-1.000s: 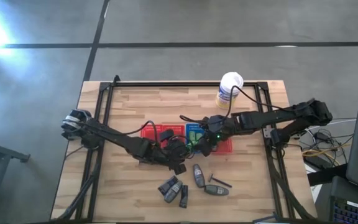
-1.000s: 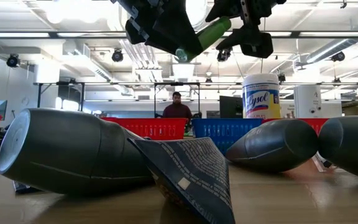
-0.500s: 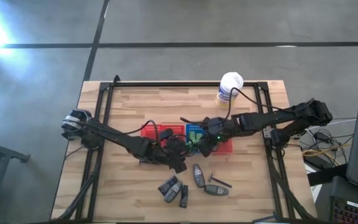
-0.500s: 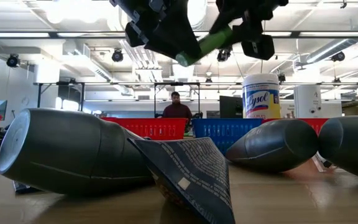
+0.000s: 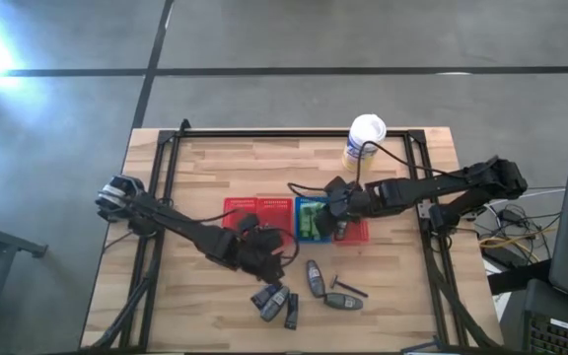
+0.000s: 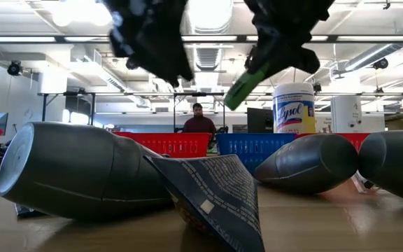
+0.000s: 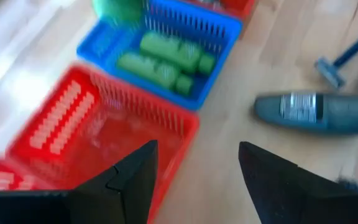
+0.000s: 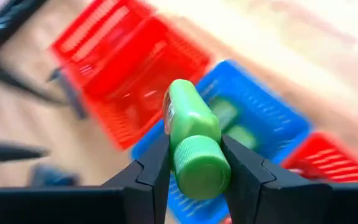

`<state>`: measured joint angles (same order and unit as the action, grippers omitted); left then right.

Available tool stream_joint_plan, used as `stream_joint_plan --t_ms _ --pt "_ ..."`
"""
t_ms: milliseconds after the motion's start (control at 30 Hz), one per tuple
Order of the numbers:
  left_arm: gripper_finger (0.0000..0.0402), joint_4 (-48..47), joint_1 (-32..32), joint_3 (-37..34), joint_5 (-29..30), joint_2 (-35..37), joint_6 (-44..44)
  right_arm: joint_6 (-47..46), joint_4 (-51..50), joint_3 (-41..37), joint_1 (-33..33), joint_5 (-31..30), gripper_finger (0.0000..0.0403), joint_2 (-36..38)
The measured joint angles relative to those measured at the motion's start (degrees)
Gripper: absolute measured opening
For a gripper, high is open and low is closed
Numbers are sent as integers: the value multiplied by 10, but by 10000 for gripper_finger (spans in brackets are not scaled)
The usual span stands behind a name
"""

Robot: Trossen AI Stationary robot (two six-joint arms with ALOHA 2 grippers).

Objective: Pick & Place Travel size toiletries

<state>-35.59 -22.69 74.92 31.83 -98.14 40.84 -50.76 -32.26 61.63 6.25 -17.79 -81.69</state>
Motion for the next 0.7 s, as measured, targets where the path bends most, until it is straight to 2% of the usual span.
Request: stream_joint_plan --t_ms 133,333,567,700 --pt "229 -46 -9 -7 0 0 61 -3 -21 -2 11 -63 108 0" --pt "229 -29 -7 -66 -9 31 122 -46 -19 -13 11 -80 108 -8" --pt "229 89 -3 -198 -35 145 119 -96 -12 -24 15 -98 109 -55" --pt "229 148 0 -276 -35 225 119 -116 -9 -8 20 -136 109 -83"
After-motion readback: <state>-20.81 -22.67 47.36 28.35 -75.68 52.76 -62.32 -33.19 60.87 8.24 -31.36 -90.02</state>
